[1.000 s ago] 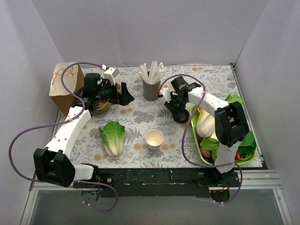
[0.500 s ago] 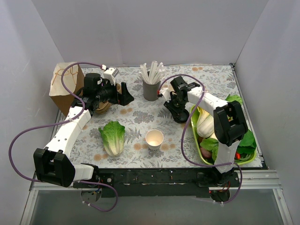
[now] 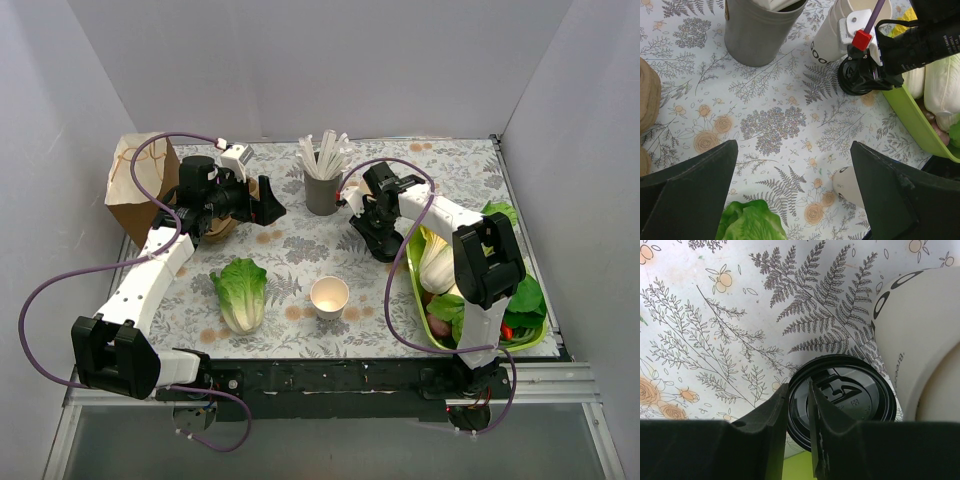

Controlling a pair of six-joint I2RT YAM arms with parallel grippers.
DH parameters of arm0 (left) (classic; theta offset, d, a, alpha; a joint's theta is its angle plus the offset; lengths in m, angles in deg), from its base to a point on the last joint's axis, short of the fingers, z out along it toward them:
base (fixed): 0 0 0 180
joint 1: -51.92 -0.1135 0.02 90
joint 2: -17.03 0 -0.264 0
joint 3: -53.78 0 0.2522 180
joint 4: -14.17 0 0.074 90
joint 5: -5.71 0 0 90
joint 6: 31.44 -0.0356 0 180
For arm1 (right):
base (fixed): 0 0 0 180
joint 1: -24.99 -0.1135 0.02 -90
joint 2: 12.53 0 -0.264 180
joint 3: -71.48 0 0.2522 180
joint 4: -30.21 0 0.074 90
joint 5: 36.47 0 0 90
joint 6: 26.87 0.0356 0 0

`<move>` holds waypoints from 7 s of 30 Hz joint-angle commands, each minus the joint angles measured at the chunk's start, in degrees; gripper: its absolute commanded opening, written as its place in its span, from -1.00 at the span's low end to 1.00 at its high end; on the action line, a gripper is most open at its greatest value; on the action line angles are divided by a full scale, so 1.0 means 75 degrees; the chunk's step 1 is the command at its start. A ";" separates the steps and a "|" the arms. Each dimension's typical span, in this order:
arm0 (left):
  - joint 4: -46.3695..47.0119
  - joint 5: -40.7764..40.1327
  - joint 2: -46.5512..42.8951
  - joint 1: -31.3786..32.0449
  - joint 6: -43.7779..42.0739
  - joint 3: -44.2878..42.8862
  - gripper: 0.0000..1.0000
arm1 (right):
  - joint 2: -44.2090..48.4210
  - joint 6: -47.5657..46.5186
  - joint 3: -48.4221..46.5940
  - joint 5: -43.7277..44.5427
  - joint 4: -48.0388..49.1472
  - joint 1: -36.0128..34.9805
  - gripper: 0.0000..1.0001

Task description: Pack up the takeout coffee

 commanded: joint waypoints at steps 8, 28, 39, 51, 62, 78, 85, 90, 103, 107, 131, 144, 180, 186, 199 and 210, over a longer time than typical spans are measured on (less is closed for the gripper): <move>-0.0027 0.0107 -0.0011 -0.0042 -0.0111 0.0014 0.96 | 0.0009 0.0204 -0.0309 -0.0167 -0.0256 0.0058 -0.27; 0.0008 0.0131 -0.0023 -0.0042 -0.0087 0.0061 0.96 | 0.0209 0.0028 -0.0157 -0.0202 -0.0292 0.0058 -0.50; -0.0015 0.0108 -0.0069 -0.0042 -0.0111 0.0084 0.96 | 0.0454 -0.0018 -0.0285 -0.0319 -0.0525 0.0058 -0.97; -0.0003 0.0225 -0.0058 -0.0042 -0.0216 0.0084 0.96 | 0.1122 -0.0182 -0.0871 -0.0589 -0.1639 0.0140 -0.97; -0.0050 0.0459 -0.0046 -0.0042 -0.0275 -0.0009 0.96 | 0.1194 -0.0323 -0.0426 -0.0788 -0.1382 0.0151 -0.19; -0.0121 0.0295 -0.0234 -0.0042 -0.0322 0.0143 0.96 | 0.0021 -0.0206 -0.1000 -0.0566 -0.1264 0.0140 -0.01; -0.0097 0.0307 -0.0163 -0.0042 -0.0310 0.0108 0.96 | -0.0178 -0.0206 -0.1035 -0.0519 -0.1229 0.0128 0.00; -0.0097 0.0319 -0.0116 -0.0042 -0.0310 0.0096 0.96 | -0.0295 -0.0218 -0.1071 -0.0495 -0.1218 0.0128 -0.04; -0.0050 0.0295 -0.0093 -0.0054 -0.0298 0.0143 0.96 | -0.0459 -0.0229 -0.1117 -0.0519 -0.1229 0.0128 -0.28; -0.0039 0.0295 -0.0116 -0.0042 -0.0298 0.0155 0.96 | -0.0494 -0.0241 -0.1117 -0.0507 -0.1253 0.0128 -0.32; -0.0038 0.0623 -0.0152 -0.0042 -0.0497 0.0120 0.96 | 0.0513 -0.0276 -0.1165 -0.0648 -0.1804 0.0128 -0.97; -0.0203 0.1326 -0.0221 0.0016 -0.1072 0.0014 0.96 | 0.1415 -0.1190 -0.2815 -0.3431 -0.3818 0.0128 -0.97; -0.0731 0.2170 -0.1370 0.0110 -0.1190 0.1490 0.96 | 0.3243 0.7432 0.2866 -1.0808 0.5132 -0.0013 -0.97; -0.0566 0.2545 -0.1254 0.0227 -0.1142 0.1585 0.96 | 0.3198 0.9133 0.3687 -1.0633 0.7054 -0.0059 -0.97; -0.0214 0.2990 -0.0738 0.1094 -0.1494 0.1374 0.96 | 0.2787 0.9403 0.4015 -1.0023 0.7478 -0.0177 -0.97; -0.0261 0.2780 -0.0738 0.1821 -0.1821 0.1467 0.96 | 0.2341 1.0059 0.4250 -0.9766 0.7876 -0.0177 -0.97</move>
